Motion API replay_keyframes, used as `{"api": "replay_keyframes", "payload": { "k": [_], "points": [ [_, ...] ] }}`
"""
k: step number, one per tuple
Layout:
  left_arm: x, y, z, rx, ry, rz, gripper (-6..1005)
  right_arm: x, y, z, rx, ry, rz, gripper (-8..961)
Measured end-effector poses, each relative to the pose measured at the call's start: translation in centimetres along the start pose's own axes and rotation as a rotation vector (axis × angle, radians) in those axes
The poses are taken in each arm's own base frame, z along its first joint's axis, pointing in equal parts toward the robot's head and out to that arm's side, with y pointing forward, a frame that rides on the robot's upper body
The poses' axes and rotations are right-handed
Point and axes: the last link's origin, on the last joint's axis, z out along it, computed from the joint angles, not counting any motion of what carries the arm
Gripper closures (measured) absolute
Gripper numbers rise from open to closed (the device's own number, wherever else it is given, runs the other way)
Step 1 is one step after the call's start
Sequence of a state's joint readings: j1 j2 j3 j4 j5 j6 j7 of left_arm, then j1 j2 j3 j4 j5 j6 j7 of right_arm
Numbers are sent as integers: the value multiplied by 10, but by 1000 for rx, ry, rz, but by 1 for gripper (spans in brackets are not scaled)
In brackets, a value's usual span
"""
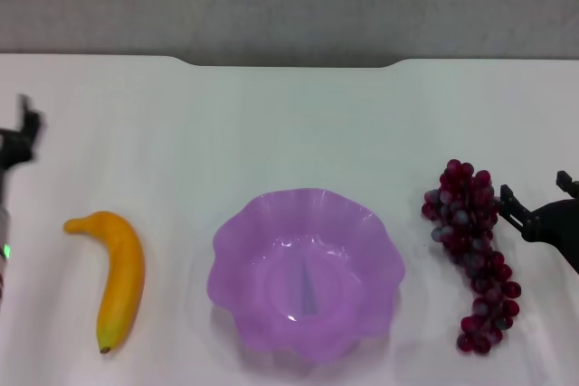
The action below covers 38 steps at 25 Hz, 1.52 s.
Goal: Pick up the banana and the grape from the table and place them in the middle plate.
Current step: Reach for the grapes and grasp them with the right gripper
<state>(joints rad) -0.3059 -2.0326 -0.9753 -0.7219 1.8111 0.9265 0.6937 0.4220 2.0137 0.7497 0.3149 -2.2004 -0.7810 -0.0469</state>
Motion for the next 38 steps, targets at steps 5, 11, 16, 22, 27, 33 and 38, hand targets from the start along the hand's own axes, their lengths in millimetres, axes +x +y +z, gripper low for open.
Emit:
{"api": "replay_keyframes", "payload": {
  "k": [5, 11, 16, 22, 27, 33, 38],
  "points": [
    [-30, 3, -10, -193, -84, -415, 109, -3, 6, 1, -17, -16, 2, 79],
    [-51, -10, -13, -226, -169, -651, 108, -11, 17, -1, -56, -77, -9, 83],
    [-57, -25, -16, -176, -149, -577, 108, -17, 18, -2, -59, -114, -8, 86],
    [-60, -37, -19, -142, -136, -555, 109, -22, 28, 2, -84, -113, 17, 90],
    [-66, -44, -22, -130, -156, -520, 109, -29, 38, 4, -107, -107, 60, 93],
    [-66, -42, -21, -135, -160, -482, 108, -41, 37, 6, -93, -27, 56, 97],
    [-67, -43, -21, -130, -165, -482, 108, -70, 36, 2, -114, 107, 65, 100]
  ]
}}
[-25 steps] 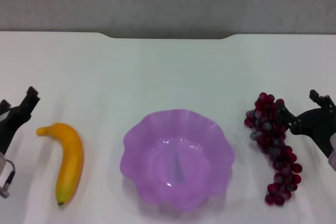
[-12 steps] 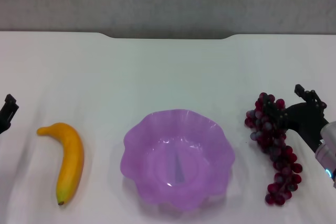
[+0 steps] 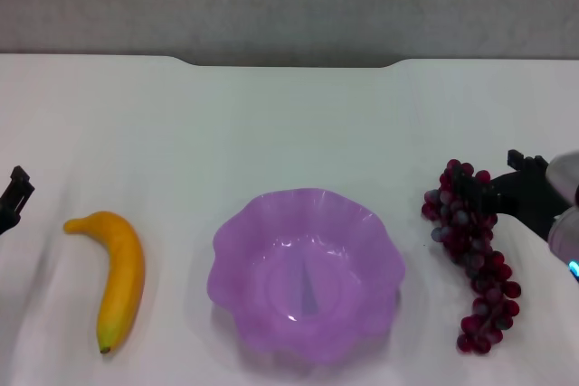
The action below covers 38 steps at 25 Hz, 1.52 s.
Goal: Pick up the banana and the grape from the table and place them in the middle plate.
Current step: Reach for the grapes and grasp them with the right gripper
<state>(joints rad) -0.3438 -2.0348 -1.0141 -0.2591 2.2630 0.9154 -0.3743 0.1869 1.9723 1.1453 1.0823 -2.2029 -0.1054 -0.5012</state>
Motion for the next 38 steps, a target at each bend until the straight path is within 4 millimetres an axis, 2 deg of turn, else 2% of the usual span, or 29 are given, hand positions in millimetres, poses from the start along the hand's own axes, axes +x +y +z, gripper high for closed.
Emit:
{"api": "replay_keyframes", "payload": {
  "k": [4, 11, 16, 27, 38],
  "points": [
    [0, 0, 1, 1, -1, 1, 108, -21, -6, -9, -67, 89, 53, 102],
    [0, 2, 3, -1, -10, 1, 109, -34, -30, -10, -170, 316, 227, 106],
    [0, 3, 4, -3, -8, 1, 108, -22, -36, -7, -178, 399, 274, 110],
    [0, 6, 6, -8, -10, 0, 108, 2, -29, 13, -191, 514, 273, 116],
    [0, 7, 7, -13, -16, 5, 109, 13, -35, 27, -137, 504, 225, 123]
  ]
}}
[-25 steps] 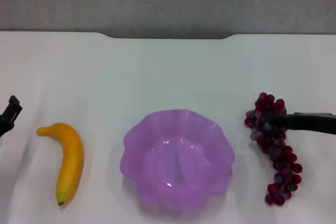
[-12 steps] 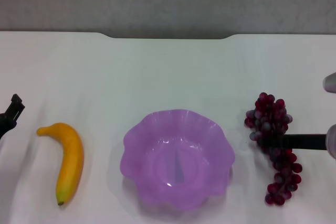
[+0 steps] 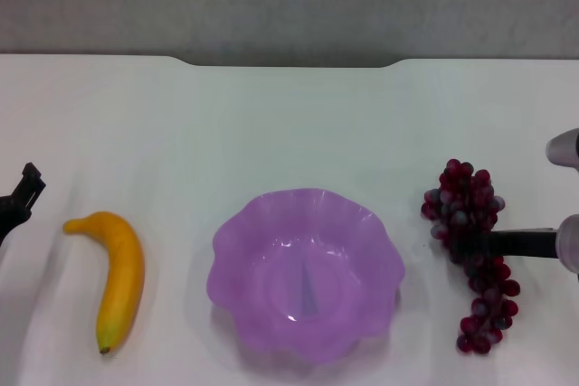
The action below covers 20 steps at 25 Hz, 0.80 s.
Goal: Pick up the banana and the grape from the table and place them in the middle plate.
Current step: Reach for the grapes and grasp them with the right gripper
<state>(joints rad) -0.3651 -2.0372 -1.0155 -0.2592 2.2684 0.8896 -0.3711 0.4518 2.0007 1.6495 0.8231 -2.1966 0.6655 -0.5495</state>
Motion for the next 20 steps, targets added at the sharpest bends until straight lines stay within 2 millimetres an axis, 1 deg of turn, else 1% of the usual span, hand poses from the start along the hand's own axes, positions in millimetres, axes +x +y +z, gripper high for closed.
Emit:
{"api": "replay_keyframes", "payload": {
  "k": [5, 16, 20],
  "points": [
    [0, 0, 0, 1, 1, -2, 109, -1, 3, 6, 15, -14, -45, 126],
    [0, 0, 0, 2, 3, -5, 109, 1, 26, 21, 3, -13, -136, 133],
    [1, 0, 0, 3, 5, -6, 109, 2, 30, 24, 3, -12, -154, 136]
  ]
}}
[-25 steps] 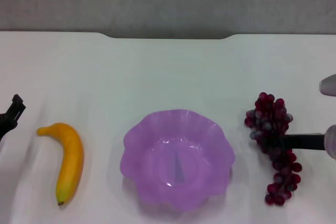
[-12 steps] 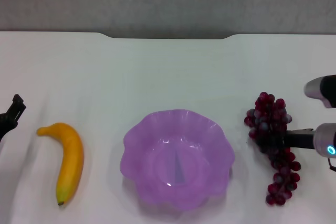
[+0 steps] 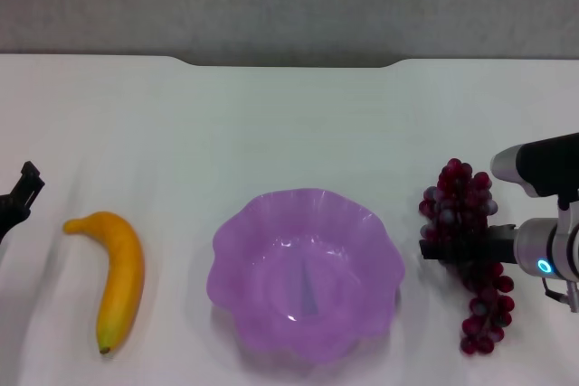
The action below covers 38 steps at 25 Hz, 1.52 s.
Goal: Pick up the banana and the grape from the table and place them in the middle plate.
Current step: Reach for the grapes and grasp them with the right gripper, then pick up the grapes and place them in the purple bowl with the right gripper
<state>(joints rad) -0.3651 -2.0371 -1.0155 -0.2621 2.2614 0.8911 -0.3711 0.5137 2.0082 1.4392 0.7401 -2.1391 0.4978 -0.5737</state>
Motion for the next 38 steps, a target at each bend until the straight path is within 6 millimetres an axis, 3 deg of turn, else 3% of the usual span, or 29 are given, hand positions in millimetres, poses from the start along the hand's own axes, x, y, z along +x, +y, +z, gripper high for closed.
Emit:
{"api": "replay_keyframes", "payload": {
  "k": [7, 12, 26, 38],
  "points": [
    [0, 0, 0, 1, 1, 0, 109, 1, -1, 0, 7, -5, -1, 140],
    [0, -1, -1, 1, 2, 0, 109, 2, -3, 0, 18, -12, -3, 355],
    [0, -1, -1, 2, 5, 0, 109, 11, -10, 3, 74, -38, -33, 505],
    [1, -4, -2, 13, 10, -6, 109, 12, -6, 0, 97, -108, -68, 542]
  ]
}}
